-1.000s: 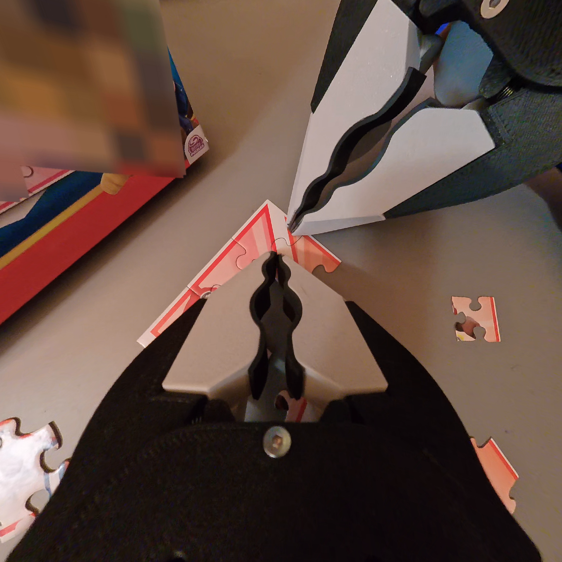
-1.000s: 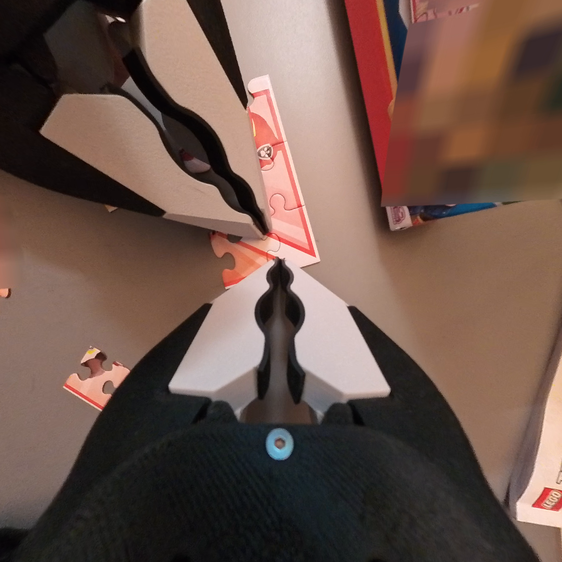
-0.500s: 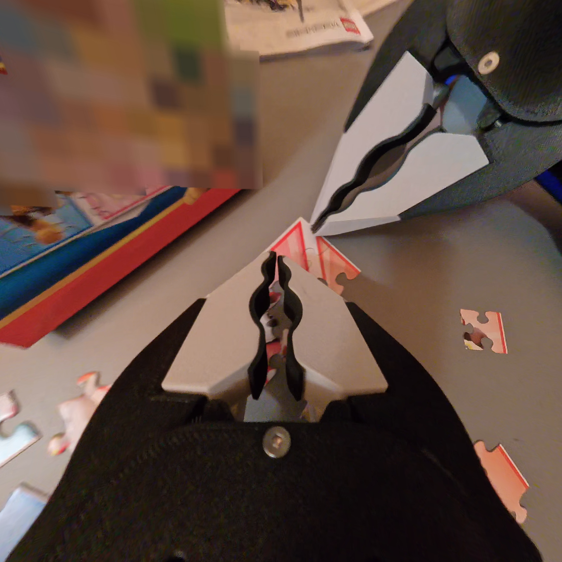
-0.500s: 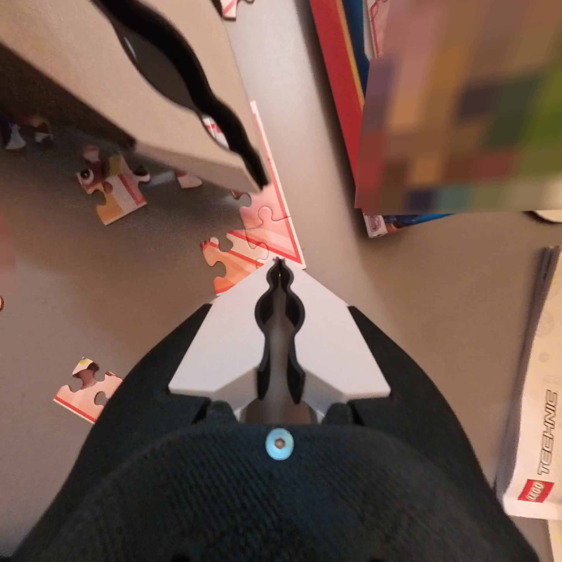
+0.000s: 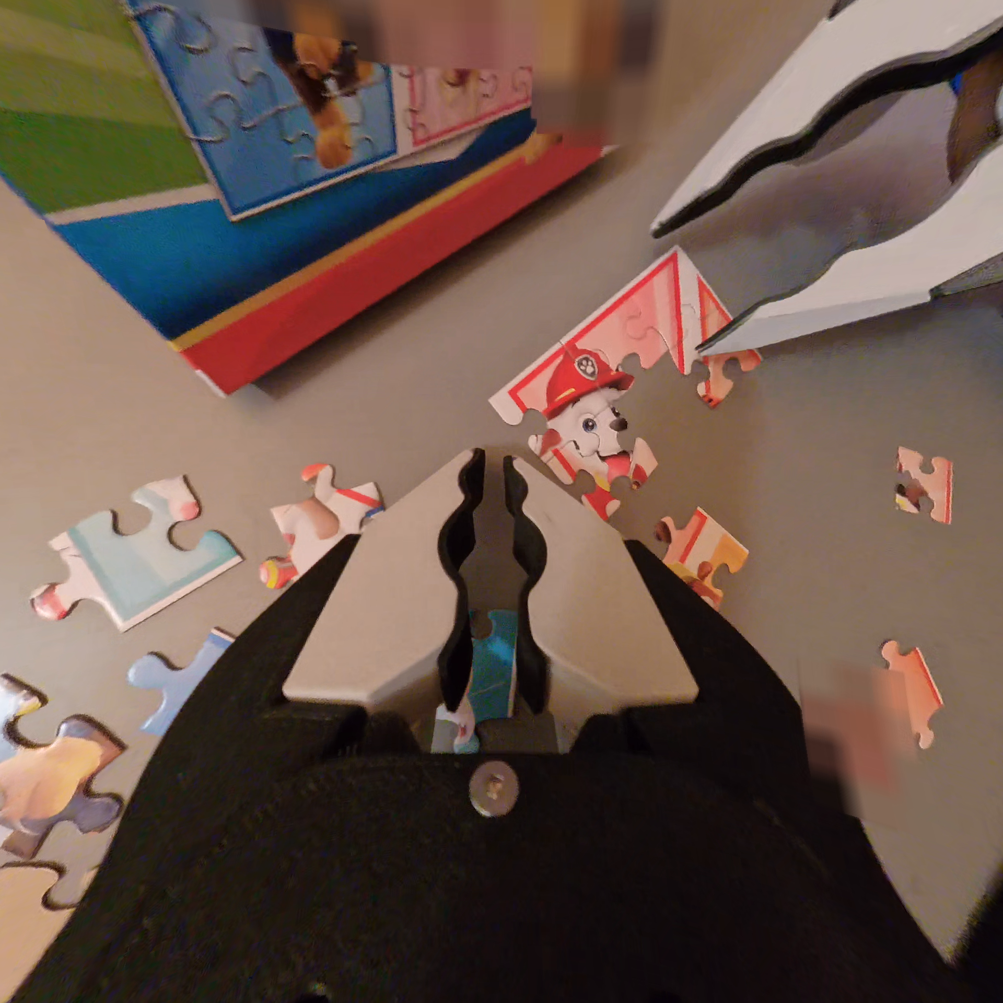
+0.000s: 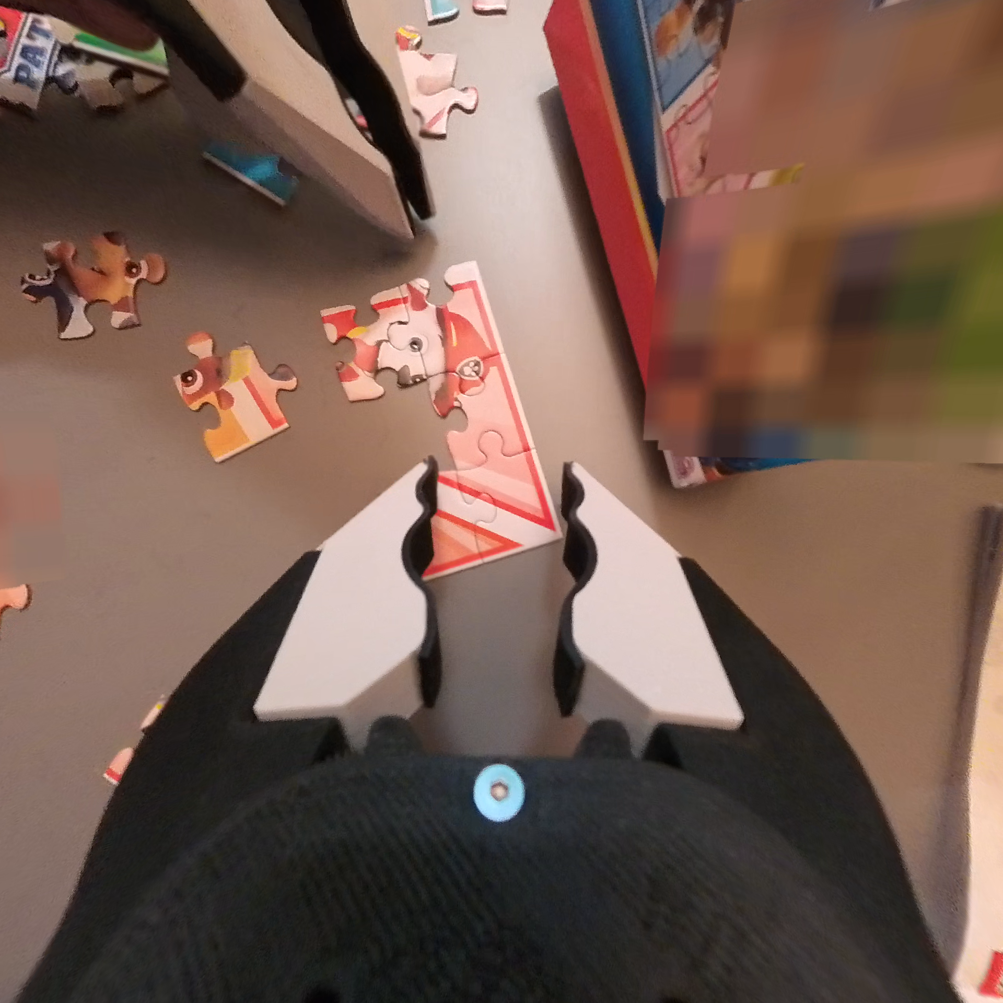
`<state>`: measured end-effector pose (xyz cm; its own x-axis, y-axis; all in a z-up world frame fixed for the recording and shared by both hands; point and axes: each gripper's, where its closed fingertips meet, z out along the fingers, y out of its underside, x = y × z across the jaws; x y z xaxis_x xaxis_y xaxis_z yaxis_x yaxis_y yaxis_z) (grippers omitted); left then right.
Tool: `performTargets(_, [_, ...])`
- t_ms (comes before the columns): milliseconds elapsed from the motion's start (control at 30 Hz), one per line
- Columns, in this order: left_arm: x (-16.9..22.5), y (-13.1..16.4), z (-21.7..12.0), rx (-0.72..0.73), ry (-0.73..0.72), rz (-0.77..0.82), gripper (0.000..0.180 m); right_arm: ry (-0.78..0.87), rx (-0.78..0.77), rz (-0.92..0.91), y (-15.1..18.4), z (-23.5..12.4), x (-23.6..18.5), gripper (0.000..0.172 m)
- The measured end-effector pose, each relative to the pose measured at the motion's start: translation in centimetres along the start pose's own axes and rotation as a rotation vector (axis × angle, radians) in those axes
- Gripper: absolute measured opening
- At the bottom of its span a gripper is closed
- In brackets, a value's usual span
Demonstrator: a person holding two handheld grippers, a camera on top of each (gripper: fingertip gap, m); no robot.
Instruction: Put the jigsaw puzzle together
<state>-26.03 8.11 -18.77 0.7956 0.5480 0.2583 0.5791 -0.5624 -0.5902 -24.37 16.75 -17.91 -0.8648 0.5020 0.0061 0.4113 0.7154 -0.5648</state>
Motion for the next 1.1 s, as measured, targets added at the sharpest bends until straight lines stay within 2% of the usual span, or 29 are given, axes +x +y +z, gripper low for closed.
performTargets(167, [0.8, 0.4, 0.6, -0.03, 0.004, 0.037, 0.004, -0.022, -0.018, -0.005, 0.1, 1.2, -0.5, 0.05])
performTargets(400, [2.0, 0.1, 1.2, -0.015, 0.043, 0.04, 0.004, -0.013, -0.034, -0.002, 0.7, 1.2, -0.3, 0.038])
performTargets(800, [3.8, -0.9, 2.3, 0.048, 0.09, 0.003, 0.012, 0.0, -0.098, 0.006, 1.8, 0.5, 0.0, 0.04])
performTargets(933, [3.0, -2.2, 1.0, 0.123, 0.062, -0.004, 0.012, 0.028, -0.053, 0.011, 0.7, -0.6, 0.4, 0.041])
performTargets(1100, [2.3, -4.1, -2.0, 0.254, 0.069, -0.06, 0.012, 0.143, 0.074, 0.022, -1.9, -4.0, 1.4, 0.04])
